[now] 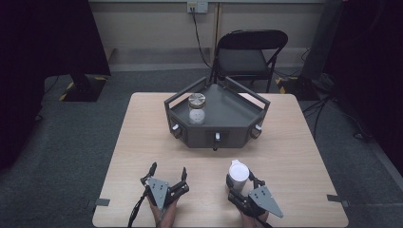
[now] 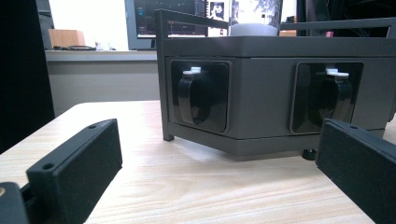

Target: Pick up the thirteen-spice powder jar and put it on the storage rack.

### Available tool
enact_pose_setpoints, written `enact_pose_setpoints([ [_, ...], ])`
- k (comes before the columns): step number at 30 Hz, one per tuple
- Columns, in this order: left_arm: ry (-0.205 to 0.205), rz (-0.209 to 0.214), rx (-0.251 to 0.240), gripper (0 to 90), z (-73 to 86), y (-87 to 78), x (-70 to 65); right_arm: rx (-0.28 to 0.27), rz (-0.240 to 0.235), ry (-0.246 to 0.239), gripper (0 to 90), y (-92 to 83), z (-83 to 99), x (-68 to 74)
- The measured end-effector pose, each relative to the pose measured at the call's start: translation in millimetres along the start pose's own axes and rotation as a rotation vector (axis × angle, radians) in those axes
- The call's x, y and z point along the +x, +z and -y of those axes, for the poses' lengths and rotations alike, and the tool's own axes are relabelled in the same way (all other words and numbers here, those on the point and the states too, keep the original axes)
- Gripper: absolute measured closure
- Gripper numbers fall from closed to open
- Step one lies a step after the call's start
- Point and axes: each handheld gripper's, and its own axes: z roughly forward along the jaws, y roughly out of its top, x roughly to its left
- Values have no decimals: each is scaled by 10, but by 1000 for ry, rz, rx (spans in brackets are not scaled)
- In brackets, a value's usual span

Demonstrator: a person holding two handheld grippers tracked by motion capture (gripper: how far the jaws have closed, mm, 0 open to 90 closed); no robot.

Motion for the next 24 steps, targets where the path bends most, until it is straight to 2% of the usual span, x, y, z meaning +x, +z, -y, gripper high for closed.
enact_pose_setpoints([
  [12,0,-2,0,0,1,0,-4,24,-11,-12,299,14,-73,-30],
  [24,0,-2,0,0,1,0,-3,22,-38,-16,299,8,-181,-124],
])
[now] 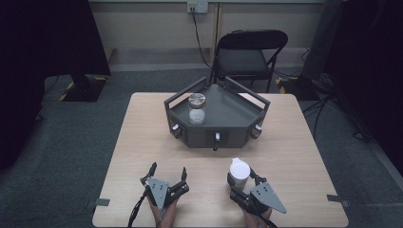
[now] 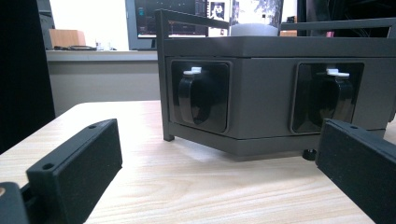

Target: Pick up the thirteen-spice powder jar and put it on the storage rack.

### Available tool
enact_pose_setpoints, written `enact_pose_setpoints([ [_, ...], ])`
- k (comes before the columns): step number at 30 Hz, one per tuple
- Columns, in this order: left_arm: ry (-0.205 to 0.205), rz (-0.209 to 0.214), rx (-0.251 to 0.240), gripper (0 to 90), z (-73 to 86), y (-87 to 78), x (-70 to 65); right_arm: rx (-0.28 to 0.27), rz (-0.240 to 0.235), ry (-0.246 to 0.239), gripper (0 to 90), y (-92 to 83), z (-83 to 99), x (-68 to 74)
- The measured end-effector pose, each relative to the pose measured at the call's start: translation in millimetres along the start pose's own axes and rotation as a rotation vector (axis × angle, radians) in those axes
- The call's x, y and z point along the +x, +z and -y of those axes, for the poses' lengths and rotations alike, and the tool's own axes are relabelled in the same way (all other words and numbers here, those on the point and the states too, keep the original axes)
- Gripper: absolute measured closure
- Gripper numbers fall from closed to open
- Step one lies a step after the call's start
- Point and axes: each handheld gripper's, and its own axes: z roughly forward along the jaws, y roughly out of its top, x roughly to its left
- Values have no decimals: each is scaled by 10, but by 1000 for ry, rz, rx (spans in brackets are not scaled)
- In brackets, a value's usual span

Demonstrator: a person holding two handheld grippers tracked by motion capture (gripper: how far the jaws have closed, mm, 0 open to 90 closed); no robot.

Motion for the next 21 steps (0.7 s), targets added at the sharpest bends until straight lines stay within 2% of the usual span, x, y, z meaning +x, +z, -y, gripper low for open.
enact_pose_setpoints([
  [21,0,0,0,0,0,0,0,-25,-92,-13,300,150,-419,-259],
])
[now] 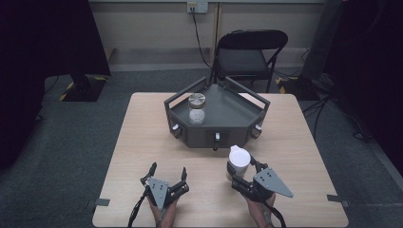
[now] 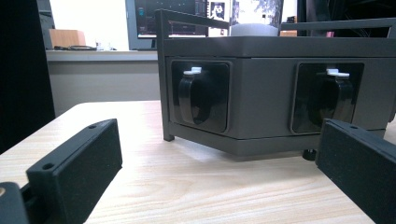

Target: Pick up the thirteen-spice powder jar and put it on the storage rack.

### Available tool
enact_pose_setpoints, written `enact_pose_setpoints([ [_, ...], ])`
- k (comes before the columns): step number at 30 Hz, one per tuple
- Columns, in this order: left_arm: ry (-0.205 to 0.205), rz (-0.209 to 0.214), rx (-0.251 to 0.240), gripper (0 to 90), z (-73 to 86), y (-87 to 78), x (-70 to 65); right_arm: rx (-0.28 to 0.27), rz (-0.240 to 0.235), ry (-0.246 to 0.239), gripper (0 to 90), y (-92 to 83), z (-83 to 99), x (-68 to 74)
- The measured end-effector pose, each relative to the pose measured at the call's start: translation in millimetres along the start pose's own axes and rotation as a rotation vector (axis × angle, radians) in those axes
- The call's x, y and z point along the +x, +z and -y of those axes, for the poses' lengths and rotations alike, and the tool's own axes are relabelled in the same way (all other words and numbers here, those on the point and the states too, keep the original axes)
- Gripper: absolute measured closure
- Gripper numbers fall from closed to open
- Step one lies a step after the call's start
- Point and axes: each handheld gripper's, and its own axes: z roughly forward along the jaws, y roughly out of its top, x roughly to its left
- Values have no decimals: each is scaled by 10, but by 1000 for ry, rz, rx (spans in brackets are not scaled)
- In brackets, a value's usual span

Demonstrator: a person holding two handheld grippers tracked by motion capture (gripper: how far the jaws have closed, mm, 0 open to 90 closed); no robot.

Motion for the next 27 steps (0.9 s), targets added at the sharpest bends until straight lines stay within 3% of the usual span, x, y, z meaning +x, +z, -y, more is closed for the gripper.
enact_pose_setpoints([
  [15,0,0,0,0,-1,0,0,-30,-59,6,300,305,-406,-321],
  [27,0,0,1,0,-1,-1,0,-68,-47,7,300,641,-741,-521],
])
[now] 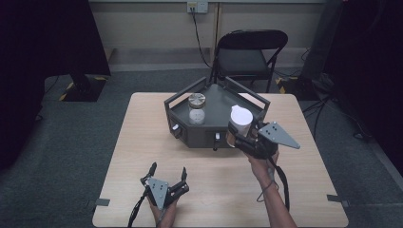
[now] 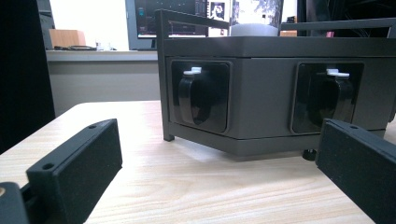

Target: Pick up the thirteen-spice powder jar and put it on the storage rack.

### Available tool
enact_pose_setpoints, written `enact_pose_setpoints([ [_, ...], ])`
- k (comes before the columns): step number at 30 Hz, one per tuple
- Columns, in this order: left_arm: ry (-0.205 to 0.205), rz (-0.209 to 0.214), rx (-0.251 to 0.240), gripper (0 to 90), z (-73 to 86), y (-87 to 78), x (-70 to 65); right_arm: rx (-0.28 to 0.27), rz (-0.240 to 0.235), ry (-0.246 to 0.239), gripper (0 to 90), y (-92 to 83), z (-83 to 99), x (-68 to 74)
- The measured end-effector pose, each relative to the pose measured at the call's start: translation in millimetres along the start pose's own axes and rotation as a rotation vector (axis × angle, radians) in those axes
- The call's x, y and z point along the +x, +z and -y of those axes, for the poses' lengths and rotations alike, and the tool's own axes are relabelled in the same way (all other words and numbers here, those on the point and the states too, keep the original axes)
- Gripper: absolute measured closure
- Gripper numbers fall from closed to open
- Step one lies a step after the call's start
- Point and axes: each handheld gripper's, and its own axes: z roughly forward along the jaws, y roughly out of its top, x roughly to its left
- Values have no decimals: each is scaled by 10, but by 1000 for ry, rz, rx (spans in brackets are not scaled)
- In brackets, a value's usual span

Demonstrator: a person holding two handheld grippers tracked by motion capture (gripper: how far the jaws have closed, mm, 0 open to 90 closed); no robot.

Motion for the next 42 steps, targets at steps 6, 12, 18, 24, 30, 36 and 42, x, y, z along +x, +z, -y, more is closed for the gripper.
enact_pose_setpoints([
  [6,-1,0,-1,0,2,1,-1,7,10,25,300,228,-129,-113],
  [12,-1,0,0,0,1,1,-2,10,41,26,300,400,-245,-133],
  [18,0,0,0,0,1,1,-2,38,93,38,300,580,-253,-108],
  [24,0,0,0,0,1,1,-2,75,155,51,300,776,-204,-52],
  [30,0,0,-1,0,1,0,-1,93,193,48,300,903,-156,8],
  [36,-1,0,-1,0,1,0,-1,110,211,43,300,971,-118,19],
  [42,-1,0,-1,0,1,0,-1,116,217,40,300,992,-85,42],
])
